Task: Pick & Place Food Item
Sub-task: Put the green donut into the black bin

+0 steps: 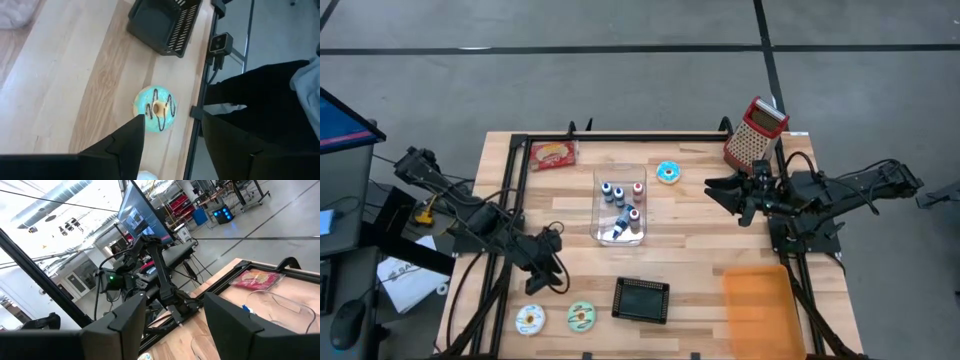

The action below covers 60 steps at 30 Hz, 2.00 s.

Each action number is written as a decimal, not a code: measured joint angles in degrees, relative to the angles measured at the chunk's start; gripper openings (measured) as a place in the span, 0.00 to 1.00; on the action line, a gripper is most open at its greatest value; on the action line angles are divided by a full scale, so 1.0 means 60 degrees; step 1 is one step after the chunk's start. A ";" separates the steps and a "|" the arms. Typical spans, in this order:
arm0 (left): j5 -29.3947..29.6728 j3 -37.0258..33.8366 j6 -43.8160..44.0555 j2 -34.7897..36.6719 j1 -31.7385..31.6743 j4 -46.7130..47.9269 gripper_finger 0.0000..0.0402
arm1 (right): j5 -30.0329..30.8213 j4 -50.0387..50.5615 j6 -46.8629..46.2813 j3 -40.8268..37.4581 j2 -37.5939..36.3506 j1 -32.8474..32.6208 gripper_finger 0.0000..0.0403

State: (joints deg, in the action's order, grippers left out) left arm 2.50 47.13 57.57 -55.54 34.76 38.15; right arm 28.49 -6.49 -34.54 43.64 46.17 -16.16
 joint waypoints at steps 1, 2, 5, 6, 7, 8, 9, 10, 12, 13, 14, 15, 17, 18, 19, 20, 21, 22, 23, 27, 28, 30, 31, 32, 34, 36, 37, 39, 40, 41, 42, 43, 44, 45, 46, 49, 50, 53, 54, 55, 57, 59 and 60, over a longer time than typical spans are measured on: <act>0.0000 0.0000 0.0041 -0.0069 0.0000 -0.0017 0.50 | 0.0000 0.0001 0.0000 0.0000 0.0000 0.0000 0.48; -0.0001 -0.0003 0.0078 -0.0152 0.0006 -0.0012 0.51 | 0.0001 0.0001 0.0000 0.0000 0.0000 0.0000 0.48; -0.0017 -0.0004 0.0219 -0.0513 0.0106 -0.0175 0.55 | 0.0004 0.0001 0.0000 0.0000 0.0000 0.0000 0.48; -0.0076 -0.0004 0.0228 -0.0666 0.0141 -0.0285 0.56 | 0.0004 0.0001 0.0000 0.0000 0.0000 0.0000 0.48; -0.0149 -0.0004 0.0227 -0.0837 0.0176 -0.0415 0.57 | 0.0007 -0.0003 0.0000 0.0000 0.0000 -0.0007 0.48; -0.0213 -0.0004 0.0232 -0.1026 0.0224 -0.0548 0.57 | 0.0011 0.0000 0.0004 0.0000 0.0000 -0.0043 0.48; -0.0257 -0.0004 0.0236 -0.1211 0.0273 -0.0632 0.58 | 0.0015 0.0003 0.0028 0.0000 0.0000 -0.0074 0.48; -0.0319 -0.0004 0.0239 -0.1397 0.0327 -0.0654 0.58 | 0.0016 0.0001 0.0044 0.0000 0.0000 -0.0107 0.48; -0.0416 -0.0004 0.0241 -0.1797 0.0426 -0.0774 0.58 | 0.0015 0.0002 0.0047 0.0000 0.0000 -0.0127 0.48; -0.0423 -0.0004 0.0241 -0.1997 0.0483 -0.0845 0.58 | 0.0015 0.0005 0.0044 0.0000 0.0000 -0.0127 0.48; -0.0423 -0.0005 0.0243 -0.2184 0.0533 -0.0908 0.58 | 0.0015 0.0005 0.0043 0.0000 0.0000 -0.0127 0.48; -0.0423 -0.0007 0.0243 -0.2354 0.0563 -0.1020 0.58 | 0.0015 0.0005 0.0036 0.0000 0.0000 -0.0127 0.48; -0.0423 -0.0007 0.0285 -0.2670 0.0579 -0.1382 0.59 | 0.0018 0.0005 0.0036 0.0000 0.0000 -0.0124 0.48; -0.0423 -0.0007 0.0317 -0.2810 0.0579 -0.1544 0.59 | 0.0015 0.0005 0.0035 0.0000 0.0000 -0.0127 0.48; -0.0423 -0.0007 0.0393 -0.2948 0.0579 -0.1692 0.59 | 0.0015 0.0003 0.0022 0.0000 0.0000 -0.0127 0.48; -0.0423 -0.0007 0.0445 -0.3097 0.0579 -0.1806 0.59 | 0.0013 0.0005 0.0007 0.0000 0.0000 -0.0127 0.48; -0.0423 -0.0007 0.0457 -0.3237 0.0598 -0.1864 0.60 | 0.0015 0.0005 0.0007 0.0000 0.0000 -0.0127 0.48; -0.0419 -0.0007 0.0460 -0.3374 0.0624 -0.1907 0.60 | 0.0014 0.0005 0.0007 0.0000 0.0000 -0.0127 0.48; -0.0400 -0.0007 0.0469 -0.3504 0.0640 -0.1948 0.60 | 0.0011 0.0005 0.0004 0.0000 0.0000 -0.0127 0.48; -0.0382 -0.0007 0.0488 -0.4020 0.0641 -0.2265 0.61 | 0.0011 0.0001 -0.0003 0.0000 0.0000 -0.0137 0.48; -0.0382 -0.0007 0.0487 -0.4139 0.0642 -0.2359 0.61 | 0.0013 0.0001 -0.0004 0.0000 0.0000 -0.0169 0.48; -0.0327 -0.0007 0.0469 -0.4360 0.0689 -0.2572 0.60 | 0.0014 0.0001 -0.0004 0.0000 0.0000 -0.0241 0.48; -0.0201 -0.0007 0.0469 -0.4442 0.0728 -0.2575 0.60 | 0.0007 0.0000 -0.0004 0.0000 0.0000 -0.0262 0.48; -0.0093 -0.0007 0.0469 -0.4523 0.0772 -0.2554 0.60 | 0.0007 0.0001 -0.0004 0.0000 0.0000 -0.0301 0.48; 0.0150 -0.0007 0.0500 -0.4675 0.0858 -0.2495 0.60 | 0.0007 0.0001 -0.0004 0.0000 0.0000 -0.0383 0.48; 0.0294 -0.0007 0.0542 -0.4787 0.0949 -0.2428 0.60 | 0.0011 0.0001 -0.0004 0.0000 0.0000 -0.0444 0.48; 0.0316 -0.0007 0.0549 -0.4868 0.0980 -0.2456 0.60 | 0.0013 0.0001 -0.0004 0.0000 0.0000 -0.0461 0.48; 0.0367 -0.0007 0.0531 -0.5064 0.1067 -0.2426 0.60 | 0.0011 -0.0001 -0.0007 0.0000 0.0000 -0.0495 0.48; 0.0437 -0.0007 0.0531 -0.5147 0.1126 -0.2424 0.60 | 0.0011 0.0001 -0.0009 0.0000 0.0000 -0.0494 0.48; 0.0523 -0.0007 0.0530 -0.5219 0.1184 -0.2446 0.60 | 0.0011 0.0001 -0.0012 0.0000 0.0000 -0.0495 0.48; 0.0601 -0.0007 0.0523 -0.5288 0.1238 -0.2458 0.60 | 0.0011 0.0001 -0.0031 0.0000 0.0000 -0.0494 0.48; 0.0666 -0.0007 0.0520 -0.5354 0.1290 -0.2461 0.60 | 0.0011 0.0001 -0.0049 0.0000 0.0000 -0.0495 0.48; 0.0754 -0.0007 0.0525 -0.5407 0.1331 -0.2460 0.60 | 0.0011 0.0001 -0.0088 0.0000 0.0000 -0.0492 0.48; 0.0778 -0.0007 0.0524 -0.5439 0.1362 -0.2483 0.60 | 0.0011 0.0001 -0.0102 0.0000 0.0000 -0.0495 0.48; 0.0778 -0.0007 0.0523 -0.5473 0.1386 -0.2549 0.60 | 0.0011 0.0004 -0.0105 0.0000 0.0000 -0.0494 0.48; 0.0785 -0.0007 0.0523 -0.5629 0.1399 -0.2717 0.60 | 0.0011 0.0001 -0.0103 0.0000 0.0000 -0.0492 0.48; 0.0787 -0.0007 0.0520 -0.5699 0.1399 -0.2812 0.60 | 0.0014 0.0001 -0.0102 0.0000 0.0000 -0.0492 0.48; 0.0792 -0.0007 0.0523 -0.5902 0.1399 -0.2963 0.60 | 0.0013 0.0001 -0.0102 0.0000 0.0000 -0.0492 0.48; 0.0820 -0.0007 0.0523 -0.5969 0.1399 -0.2928 0.60 | 0.0011 0.0005 -0.0106 0.0000 0.0000 -0.0495 0.48; 0.0862 -0.0007 0.0523 -0.6032 0.1399 -0.2928 0.60 | 0.0011 0.0005 -0.0106 0.0000 0.0000 -0.0492 0.48; 0.0890 -0.0007 0.0523 -0.6133 0.1396 -0.2941 0.60 | 0.0012 0.0005 -0.0149 0.0000 0.0000 -0.0492 0.48; 0.0913 -0.0007 0.0525 -0.6233 0.1395 -0.2941 0.60 | 0.0011 0.0005 -0.0149 0.0000 0.0000 -0.0495 0.48; 0.0914 -0.0007 0.0527 -0.6276 0.1395 -0.2938 0.60 | 0.0013 0.0005 -0.0155 0.0000 0.0000 -0.0492 0.48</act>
State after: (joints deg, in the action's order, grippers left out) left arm 7.99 47.09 60.73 -93.19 43.13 20.52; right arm 28.57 -6.46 -35.47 43.64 46.17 -19.11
